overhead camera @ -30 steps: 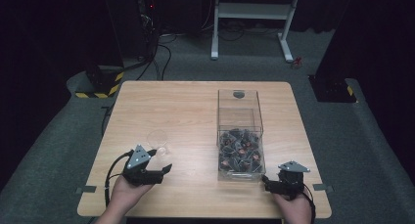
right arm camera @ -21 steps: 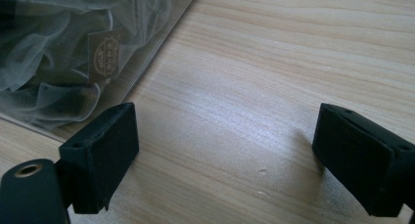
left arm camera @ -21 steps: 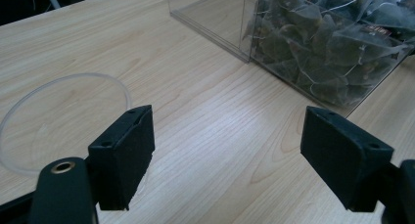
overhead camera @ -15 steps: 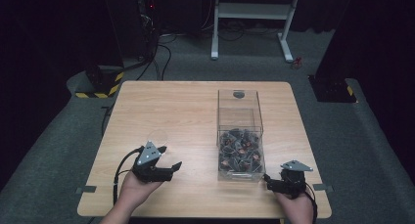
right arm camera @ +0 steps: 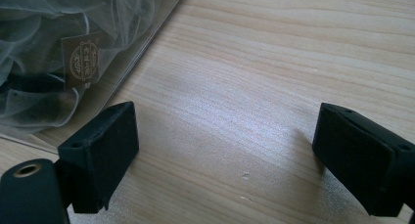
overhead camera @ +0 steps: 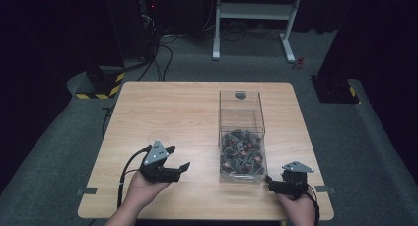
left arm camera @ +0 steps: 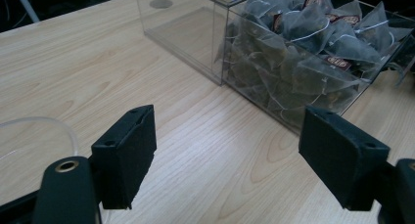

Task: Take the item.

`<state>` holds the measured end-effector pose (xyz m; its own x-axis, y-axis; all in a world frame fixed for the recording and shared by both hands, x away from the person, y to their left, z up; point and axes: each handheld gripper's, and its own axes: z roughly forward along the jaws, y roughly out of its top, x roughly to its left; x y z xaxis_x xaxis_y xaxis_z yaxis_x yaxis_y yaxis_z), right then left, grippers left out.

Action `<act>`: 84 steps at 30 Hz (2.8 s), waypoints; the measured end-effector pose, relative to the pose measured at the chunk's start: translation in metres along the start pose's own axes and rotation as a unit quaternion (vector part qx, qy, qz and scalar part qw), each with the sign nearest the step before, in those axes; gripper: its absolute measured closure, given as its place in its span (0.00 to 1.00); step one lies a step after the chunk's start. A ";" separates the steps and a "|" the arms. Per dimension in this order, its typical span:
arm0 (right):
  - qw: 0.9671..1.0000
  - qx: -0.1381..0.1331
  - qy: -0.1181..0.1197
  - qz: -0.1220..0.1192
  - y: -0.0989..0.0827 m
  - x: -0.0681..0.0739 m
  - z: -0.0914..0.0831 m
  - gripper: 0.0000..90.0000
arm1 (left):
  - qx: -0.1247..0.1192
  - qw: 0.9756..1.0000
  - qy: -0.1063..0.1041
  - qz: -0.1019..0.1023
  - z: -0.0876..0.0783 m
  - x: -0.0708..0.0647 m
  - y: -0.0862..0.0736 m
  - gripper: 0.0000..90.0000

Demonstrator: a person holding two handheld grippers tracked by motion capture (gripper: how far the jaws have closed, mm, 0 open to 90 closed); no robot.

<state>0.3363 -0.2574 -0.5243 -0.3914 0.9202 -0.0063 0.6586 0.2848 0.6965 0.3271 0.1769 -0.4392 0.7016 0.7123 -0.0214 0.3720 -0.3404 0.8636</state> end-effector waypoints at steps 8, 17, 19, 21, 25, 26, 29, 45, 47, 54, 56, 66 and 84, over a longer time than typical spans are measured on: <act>1.000 0.000 0.000 0.000 0.000 0.000 0.000 0.11 | -0.005 1.000 -0.009 -0.001 0.005 -0.004 0.004 0.25; 1.000 0.000 0.000 0.000 0.000 0.000 0.000 0.11 | -0.009 1.000 -0.021 0.001 0.012 -0.009 0.010 0.25; 1.000 0.000 0.000 0.000 0.000 0.000 0.000 0.11 | -0.008 1.000 -0.025 0.003 0.014 -0.011 0.011 0.25; 1.000 0.000 0.000 0.000 0.000 0.000 0.000 0.11 | -0.008 1.000 -0.028 0.004 0.016 -0.013 0.013 0.25; 1.000 0.000 0.000 0.000 0.000 0.000 0.000 0.11 | -0.011 0.999 -0.031 0.004 0.019 -0.015 0.016 0.25; 1.000 0.000 0.000 0.000 0.000 0.000 0.000 0.11 | -0.011 0.999 -0.033 0.004 0.020 -0.016 0.016 0.25; 1.000 0.000 0.000 0.000 0.000 0.000 0.000 0.11 | -0.013 0.999 -0.038 -0.004 0.023 -0.019 0.016 0.25; 1.000 -0.001 0.000 -0.002 0.000 0.000 0.000 0.11 | -0.015 0.998 -0.058 0.004 0.040 -0.030 0.025 0.26; 1.000 -0.001 0.000 -0.002 0.000 0.000 0.000 0.11 | -0.016 0.998 -0.060 0.005 0.042 -0.032 0.027 0.26; 1.000 -0.001 0.000 -0.002 0.000 0.000 0.000 0.11 | -0.021 0.997 -0.070 -0.001 0.049 -0.038 0.031 0.26; 1.000 -0.001 0.001 -0.002 0.000 0.000 0.000 0.11 | -0.022 0.997 -0.072 -0.001 0.051 -0.039 0.032 0.26; 1.000 -0.001 0.001 -0.002 0.000 0.000 0.000 0.11 | -0.018 0.997 -0.079 0.012 0.060 -0.043 0.038 0.26; 1.000 -0.001 0.001 -0.003 0.000 0.000 0.000 0.11 | -0.013 0.996 -0.088 0.022 0.080 -0.050 0.051 0.28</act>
<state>0.3363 -0.2573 -0.5243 -0.3958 0.9183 -0.0085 0.6549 0.2888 0.6983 0.3595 0.0745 -0.4345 0.8134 0.5776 -0.0695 0.3247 -0.3517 0.8780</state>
